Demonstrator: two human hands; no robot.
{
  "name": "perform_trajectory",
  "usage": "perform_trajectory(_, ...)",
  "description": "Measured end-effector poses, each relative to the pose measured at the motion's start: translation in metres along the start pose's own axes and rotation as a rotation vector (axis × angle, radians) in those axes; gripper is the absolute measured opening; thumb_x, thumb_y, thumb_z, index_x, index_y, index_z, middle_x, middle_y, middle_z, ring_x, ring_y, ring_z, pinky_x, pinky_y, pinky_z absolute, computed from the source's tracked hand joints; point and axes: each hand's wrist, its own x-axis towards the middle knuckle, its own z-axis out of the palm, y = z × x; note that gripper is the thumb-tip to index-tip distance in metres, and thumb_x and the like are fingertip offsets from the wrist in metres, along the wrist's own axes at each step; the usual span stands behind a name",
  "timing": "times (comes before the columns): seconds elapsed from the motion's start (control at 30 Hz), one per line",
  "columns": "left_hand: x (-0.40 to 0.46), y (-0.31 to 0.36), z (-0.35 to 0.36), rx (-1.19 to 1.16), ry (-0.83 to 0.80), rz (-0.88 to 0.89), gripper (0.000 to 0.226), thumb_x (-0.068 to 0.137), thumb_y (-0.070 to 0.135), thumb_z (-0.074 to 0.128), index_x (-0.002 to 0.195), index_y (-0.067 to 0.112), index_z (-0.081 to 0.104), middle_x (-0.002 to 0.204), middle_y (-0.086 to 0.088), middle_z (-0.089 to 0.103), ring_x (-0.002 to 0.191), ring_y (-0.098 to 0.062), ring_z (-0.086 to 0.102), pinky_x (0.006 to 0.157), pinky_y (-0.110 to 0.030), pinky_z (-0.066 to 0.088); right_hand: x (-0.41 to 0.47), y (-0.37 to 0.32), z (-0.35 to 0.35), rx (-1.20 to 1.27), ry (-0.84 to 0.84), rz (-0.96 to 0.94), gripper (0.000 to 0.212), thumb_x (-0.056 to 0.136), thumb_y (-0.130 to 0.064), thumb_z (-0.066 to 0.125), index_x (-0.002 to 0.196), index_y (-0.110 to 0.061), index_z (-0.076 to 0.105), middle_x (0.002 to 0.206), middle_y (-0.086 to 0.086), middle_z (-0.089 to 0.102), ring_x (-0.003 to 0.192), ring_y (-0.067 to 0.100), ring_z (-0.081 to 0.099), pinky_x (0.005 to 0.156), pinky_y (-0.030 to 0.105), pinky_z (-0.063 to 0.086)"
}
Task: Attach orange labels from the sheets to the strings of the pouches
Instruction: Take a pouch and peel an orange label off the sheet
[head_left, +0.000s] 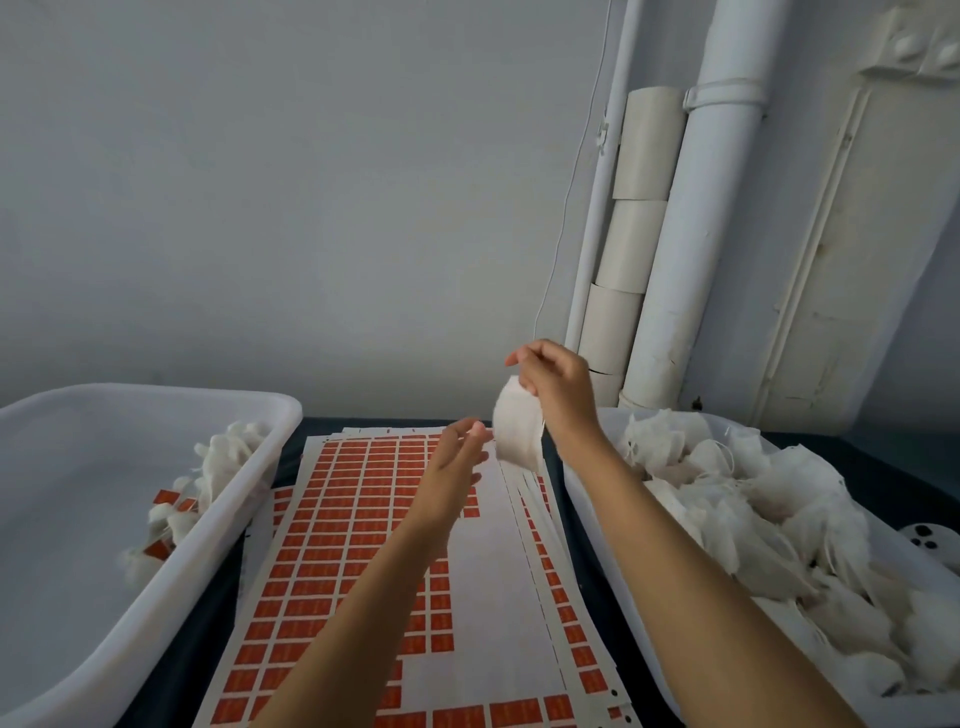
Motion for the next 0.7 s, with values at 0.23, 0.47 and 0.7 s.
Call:
perform_trajectory(0.23, -0.021, -0.007, -0.020, -0.164, 0.005, -0.022, 0.048, 0.075, 0.046, 0.062, 0.112, 0.015, 0.059, 0.103, -0.003, 0.065, 0.091, -0.021, 0.066, 0.066, -0.024, 0.055, -0.042, 0.017, 0.026, 0.192, -0.208, 0.155, 0.028, 0.096, -0.012, 0.046, 0.075, -0.010, 0.064, 0.047, -0.008, 0.043, 0.049, 0.007, 0.036, 0.055, 0.020, 0.037)
perform_trajectory(0.47, -0.039, -0.034, -0.043, -0.030, 0.269, 0.017, 0.016, 0.085, 0.025, 0.065, 0.099, 0.020, 0.059, 0.097, -0.001, 0.064, 0.087, -0.023, 0.065, 0.067, -0.032, 0.060, -0.079, 0.064, 0.039, 0.037, -0.229, 0.328, 0.016, 0.089, -0.023, 0.060, 0.104, -0.027, 0.057, 0.099, -0.014, 0.061, 0.093, 0.007, 0.060, 0.070, 0.015, 0.051)
perform_trajectory(0.7, -0.047, -0.047, -0.051, 0.002, 0.297, 0.016, 0.011, 0.089, 0.022, 0.061, 0.100, 0.022, 0.057, 0.101, 0.000, 0.063, 0.089, -0.020, 0.064, 0.062, -0.021, 0.055, -0.101, 0.085, 0.041, -0.024, -0.173, 0.308, 0.012, 0.087, -0.024, 0.064, 0.080, -0.014, 0.065, 0.061, -0.005, 0.065, 0.055, 0.011, 0.062, 0.059, 0.017, 0.053)
